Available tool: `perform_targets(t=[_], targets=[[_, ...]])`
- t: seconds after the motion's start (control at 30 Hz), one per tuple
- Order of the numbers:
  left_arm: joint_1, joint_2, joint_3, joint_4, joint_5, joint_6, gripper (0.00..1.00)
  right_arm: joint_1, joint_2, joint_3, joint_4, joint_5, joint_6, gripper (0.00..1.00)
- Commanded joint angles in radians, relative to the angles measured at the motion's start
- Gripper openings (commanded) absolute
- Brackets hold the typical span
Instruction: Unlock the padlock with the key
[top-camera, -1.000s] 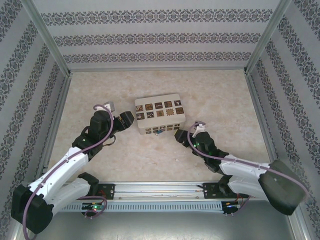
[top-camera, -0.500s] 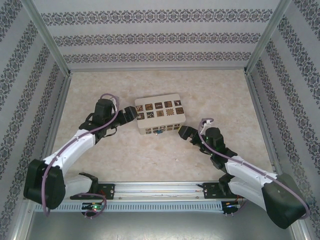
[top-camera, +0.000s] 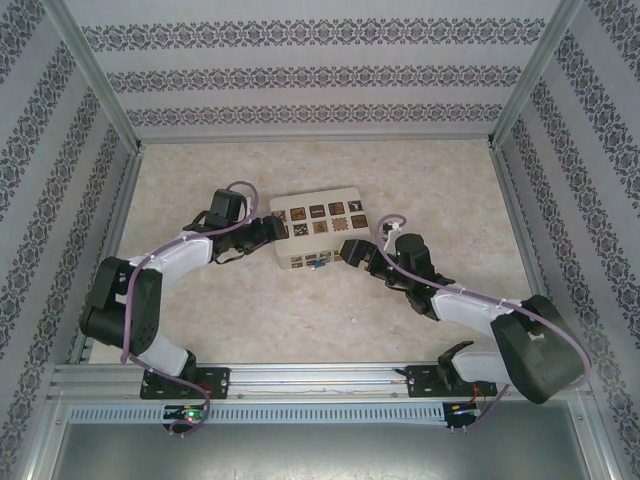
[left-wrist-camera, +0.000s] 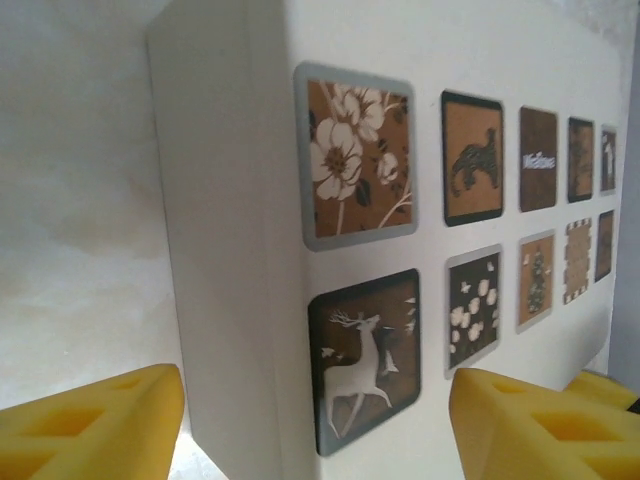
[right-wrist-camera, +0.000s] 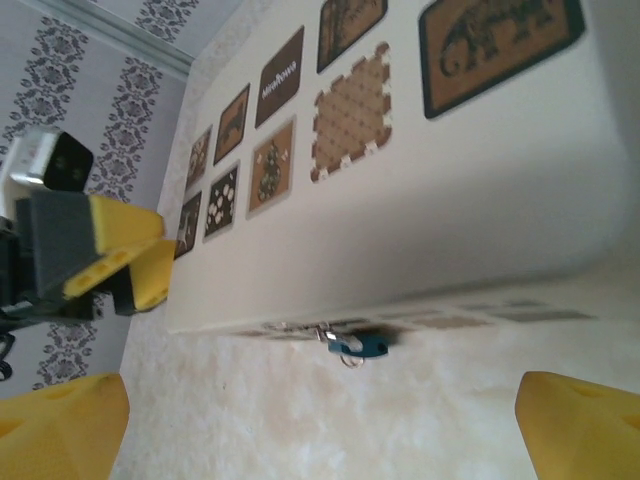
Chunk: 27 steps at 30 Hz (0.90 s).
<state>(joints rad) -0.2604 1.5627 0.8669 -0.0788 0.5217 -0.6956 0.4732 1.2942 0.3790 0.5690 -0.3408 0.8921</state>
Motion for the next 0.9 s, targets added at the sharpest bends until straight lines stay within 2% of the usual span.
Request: perform_targets(t=[0.0, 0.23, 0.57, 0.87], targets=[[0.006, 0.027, 0.019, 0.018, 0.047, 0.001, 0.66, -0.015, 0.05, 0.042, 0.082, -0.031, -0.002, 0.98], [0.005, 0.026, -0.043, 0.009, 0.045, 0.004, 0.58, -0.048, 0.139, 0.11, 0.102, -0.079, -0.049, 0.98], [-0.008, -0.032, -0.162, 0.023, 0.015, -0.026, 0.57, -0.086, 0.247, 0.193, 0.169, -0.16, -0.11, 0.98], [-0.012, -0.077, -0.191, 0.028, -0.01, -0.037, 0.58, -0.09, 0.336, 0.238, 0.267, -0.154, -0.1, 0.99]])
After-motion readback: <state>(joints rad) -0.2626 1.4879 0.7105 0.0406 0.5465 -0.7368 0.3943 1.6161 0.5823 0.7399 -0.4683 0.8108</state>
